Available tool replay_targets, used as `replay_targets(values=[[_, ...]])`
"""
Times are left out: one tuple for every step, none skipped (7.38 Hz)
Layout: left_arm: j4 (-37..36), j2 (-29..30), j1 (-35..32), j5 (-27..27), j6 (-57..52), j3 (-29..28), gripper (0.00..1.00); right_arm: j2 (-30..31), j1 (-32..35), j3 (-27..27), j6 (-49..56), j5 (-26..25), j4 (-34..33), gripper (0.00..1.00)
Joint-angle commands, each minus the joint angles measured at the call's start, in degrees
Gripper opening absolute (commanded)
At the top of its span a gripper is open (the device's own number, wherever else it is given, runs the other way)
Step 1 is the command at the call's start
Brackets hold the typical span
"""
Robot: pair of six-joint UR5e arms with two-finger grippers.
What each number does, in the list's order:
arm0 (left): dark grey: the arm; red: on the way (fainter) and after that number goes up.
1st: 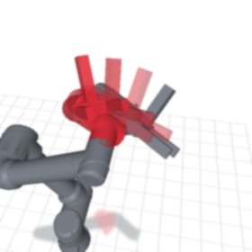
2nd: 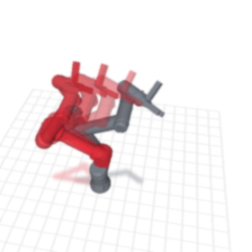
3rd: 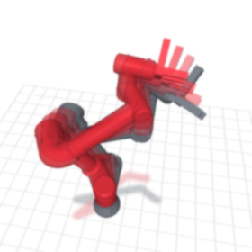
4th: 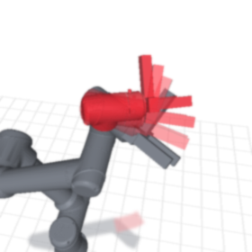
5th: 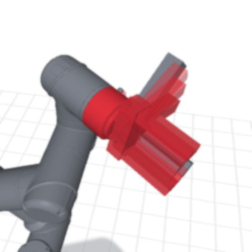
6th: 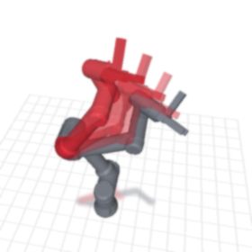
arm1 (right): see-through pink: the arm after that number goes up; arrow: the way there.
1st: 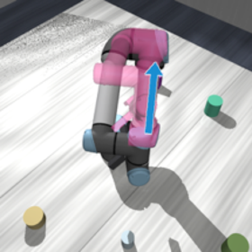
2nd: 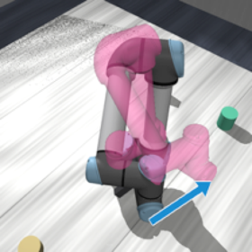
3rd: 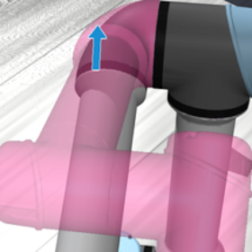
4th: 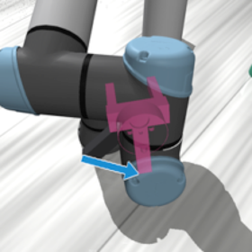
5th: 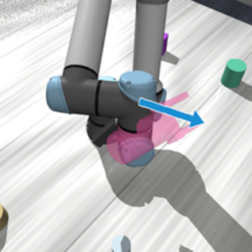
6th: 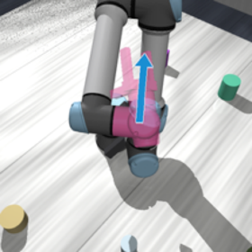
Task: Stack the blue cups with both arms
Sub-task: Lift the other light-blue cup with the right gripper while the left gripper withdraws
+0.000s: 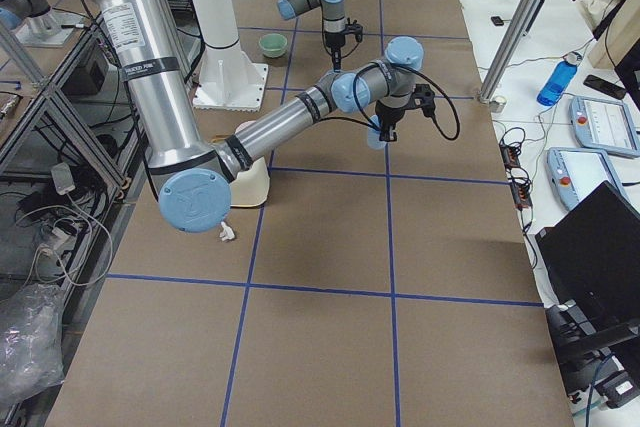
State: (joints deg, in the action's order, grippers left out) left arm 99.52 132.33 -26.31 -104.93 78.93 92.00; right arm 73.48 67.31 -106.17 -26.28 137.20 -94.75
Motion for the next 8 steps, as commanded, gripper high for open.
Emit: replay_targets(values=[[2.51, -0.58, -0.14, -0.45, -0.53, 0.45, 0.97, 0.0, 0.1, 0.0, 0.0, 0.0, 0.0, 0.0], [2.08, -0.75, -0.75, -0.63, -0.79, 2.98, 0.97, -0.7, 0.11, 0.08, -0.09, 0.09, -0.09, 0.0], [1.9, -3.02, -4.24, -5.67, -0.88, 6.75, 0.97, -3.23, -0.16, 0.17, -1.05, -0.09, -2.61, 0.0], [1.9, -5.22, -11.14, -15.3, -4.1, 8.87, 0.97, -8.82, -1.46, 0.87, -1.14, -2.96, -8.81, 0.0], [1.9, -8.46, -17.22, -21.05, -9.09, 10.9, 0.97, -12.97, -2.87, 2.01, -2.97, -5.25, -11.57, 0.0], [1.9, -11.45, -22.59, -24.93, -15.84, 11.79, 0.97, -15.97, -6.19, 3.06, -9.25, -7.1, -11.34, 0.0], [1.81, -14.96, -28.12, -29.41, -22.87, 11.8, 0.97, -19.04, -8.83, 3.51, -13.41, -9.99, -11.34, 0.0], [1.81, -17.43, -33.14, -32.15, -29.21, 11.45, 0.97, -20.99, -10.95, 3.51, -18.15, -11.24, -11.25, 0.0]])
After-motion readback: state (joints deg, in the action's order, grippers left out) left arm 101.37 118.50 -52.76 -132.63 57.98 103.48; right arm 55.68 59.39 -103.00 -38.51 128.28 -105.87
